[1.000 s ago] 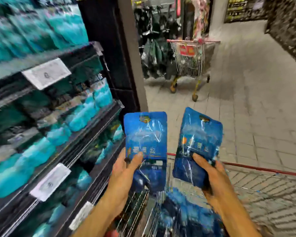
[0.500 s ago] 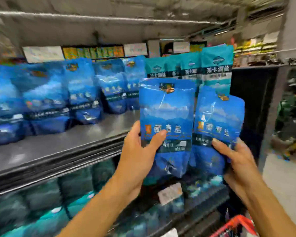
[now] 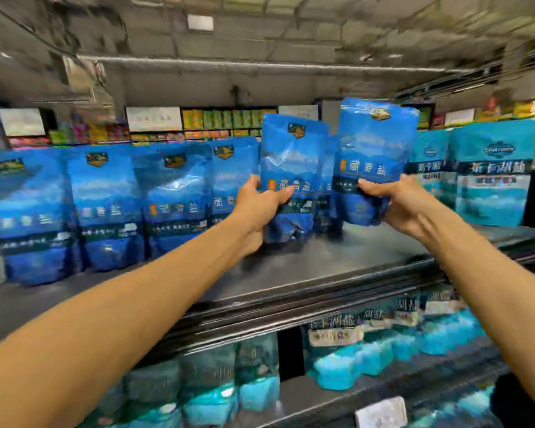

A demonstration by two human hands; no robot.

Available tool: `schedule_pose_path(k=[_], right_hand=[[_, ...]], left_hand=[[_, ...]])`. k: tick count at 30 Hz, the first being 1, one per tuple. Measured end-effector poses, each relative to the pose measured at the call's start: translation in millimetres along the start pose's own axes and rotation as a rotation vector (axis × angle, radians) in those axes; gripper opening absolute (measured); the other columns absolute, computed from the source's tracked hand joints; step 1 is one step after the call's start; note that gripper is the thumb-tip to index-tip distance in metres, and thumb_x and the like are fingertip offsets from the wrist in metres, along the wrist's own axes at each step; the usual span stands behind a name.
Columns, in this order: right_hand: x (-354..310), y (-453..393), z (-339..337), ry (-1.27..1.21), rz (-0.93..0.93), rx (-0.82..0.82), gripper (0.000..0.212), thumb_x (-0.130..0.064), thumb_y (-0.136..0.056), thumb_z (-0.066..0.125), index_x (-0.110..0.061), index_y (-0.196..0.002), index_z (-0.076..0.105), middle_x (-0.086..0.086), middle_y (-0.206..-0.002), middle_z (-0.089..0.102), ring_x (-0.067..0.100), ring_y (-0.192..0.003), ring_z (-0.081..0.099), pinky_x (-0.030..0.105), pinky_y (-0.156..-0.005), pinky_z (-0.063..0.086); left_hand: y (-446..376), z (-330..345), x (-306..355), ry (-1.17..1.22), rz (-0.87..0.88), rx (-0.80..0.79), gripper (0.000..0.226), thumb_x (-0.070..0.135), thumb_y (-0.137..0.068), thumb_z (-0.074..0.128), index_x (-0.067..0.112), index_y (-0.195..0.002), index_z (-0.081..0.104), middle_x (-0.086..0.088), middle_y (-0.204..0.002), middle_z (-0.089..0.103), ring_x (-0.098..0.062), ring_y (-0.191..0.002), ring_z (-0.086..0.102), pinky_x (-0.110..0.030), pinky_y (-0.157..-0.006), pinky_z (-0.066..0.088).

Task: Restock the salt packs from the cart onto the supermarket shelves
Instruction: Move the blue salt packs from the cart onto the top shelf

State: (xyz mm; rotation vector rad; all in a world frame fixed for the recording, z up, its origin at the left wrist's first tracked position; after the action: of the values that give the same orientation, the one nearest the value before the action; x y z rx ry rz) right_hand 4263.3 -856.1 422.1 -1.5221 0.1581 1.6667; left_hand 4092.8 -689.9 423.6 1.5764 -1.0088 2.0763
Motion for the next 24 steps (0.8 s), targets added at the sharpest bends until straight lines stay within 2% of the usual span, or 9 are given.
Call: schedule_pose_path(k=[3,6,9,11,17,19,20,22,24], right_hand=[[19,-25,-11,0.04,0.096,-0.071,0.034,0.003,-0.08,0.067,-0.01,-0.111,0.071,0.006,-0.11,0.075,0.02,-0.101,0.071,0.034,-0.081,0.06],[37,-34,-17,0.187,0.183,-0.201,0.048,0.0,-0.073,0.071,-0.005,-0.121,0.066,0.008,-0.119,0.073,0.022,-0.109,0.069,0.035,-0.09,0.057],[42,-37,-22,0.306,0.215,-0.262,0.039,-0.001,-0.074,0.073,-0.007,-0.112,0.069,0.005,-0.108,0.076,0.017,-0.098,0.073,0.024,-0.073,0.059],[41,-40,-26,0.401,0.209,-0.264,0.035,-0.007,-0.07,0.078,-0.011,-0.105,0.073,0.004,-0.103,0.077,0.015,-0.091,0.074,0.021,-0.064,0.058],[52,-47,-22,0.343,0.187,-0.217,0.034,-0.01,-0.062,0.081,-0.015,-0.096,0.075,0.005,-0.101,0.078,0.015,-0.086,0.075,0.025,-0.063,0.059],[54,-48,-18,0.326,0.188,-0.197,0.036,-0.01,-0.063,0.081,-0.013,-0.098,0.073,0.005,-0.099,0.078,0.018,-0.088,0.075,0.025,-0.065,0.059],[54,-49,-17,0.335,0.181,-0.187,0.036,-0.011,-0.063,0.081,-0.012,-0.098,0.073,0.004,-0.097,0.078,0.017,-0.088,0.075,0.024,-0.064,0.059],[54,-49,-16,0.431,0.151,-0.157,0.033,-0.017,-0.065,0.085,-0.018,-0.097,0.074,-0.005,-0.09,0.078,0.009,-0.08,0.074,0.017,-0.059,0.054],[53,-49,-17,0.531,0.134,-0.125,0.027,-0.026,-0.068,0.087,-0.024,-0.093,0.074,-0.013,-0.083,0.077,0.001,-0.072,0.07,0.015,-0.057,0.048]], left_hand=[[-8,4,-22,-0.042,-0.005,0.02,0.082,0.012,-0.087,0.073,0.012,-0.153,0.023,0.011,-0.136,0.048,-0.006,-0.107,0.058,-0.026,-0.097,0.042],[-8,4,-35,-0.212,0.053,0.004,0.067,0.02,-0.088,0.072,0.009,-0.145,0.039,-0.002,-0.137,0.058,-0.016,-0.123,0.057,-0.038,-0.109,0.043],[-3,-1,-33,-0.508,0.128,-0.017,0.046,0.027,-0.084,0.076,0.014,-0.124,0.056,0.0,-0.121,0.067,-0.018,-0.113,0.062,-0.041,-0.103,0.048],[2,-4,-32,-0.701,0.151,-0.052,0.052,0.032,-0.078,0.082,0.016,-0.12,0.058,0.002,-0.119,0.067,-0.018,-0.109,0.063,-0.036,-0.098,0.049],[-2,-3,-29,-0.922,0.225,-0.001,0.06,0.04,-0.075,0.082,0.011,-0.12,0.056,-0.002,-0.117,0.064,-0.015,-0.097,0.051,-0.025,-0.081,0.038],[-7,-2,-29,-0.966,0.218,0.01,0.057,0.043,-0.074,0.082,0.006,-0.111,0.057,-0.006,-0.103,0.065,-0.017,-0.087,0.052,-0.027,-0.073,0.04],[-9,-3,-29,-1.005,0.212,0.015,0.053,0.045,-0.074,0.081,0.005,-0.1,0.056,-0.007,-0.089,0.063,-0.017,-0.076,0.051,-0.027,-0.064,0.039],[-13,-4,-28,-1.082,0.207,0.032,0.054,0.048,-0.074,0.08,0.009,-0.073,0.043,-0.004,-0.064,0.048,-0.016,-0.059,0.042,-0.029,-0.048,0.031],[-14,-3,-27,-1.142,0.231,0.042,0.061,0.049,-0.074,0.08,0.013,-0.062,0.031,-0.003,-0.053,0.038,-0.017,-0.051,0.035,-0.031,-0.044,0.025]])
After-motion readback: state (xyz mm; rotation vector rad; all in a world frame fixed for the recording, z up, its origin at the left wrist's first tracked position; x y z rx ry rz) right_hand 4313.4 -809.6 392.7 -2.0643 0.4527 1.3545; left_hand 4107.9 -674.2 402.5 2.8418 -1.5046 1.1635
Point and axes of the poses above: each hand's wrist, its own y-axis away from the middle knuckle, its own z-axis out of the palm, x = y × z, the point moved 4 cm from there along -y, towards the middle knuckle
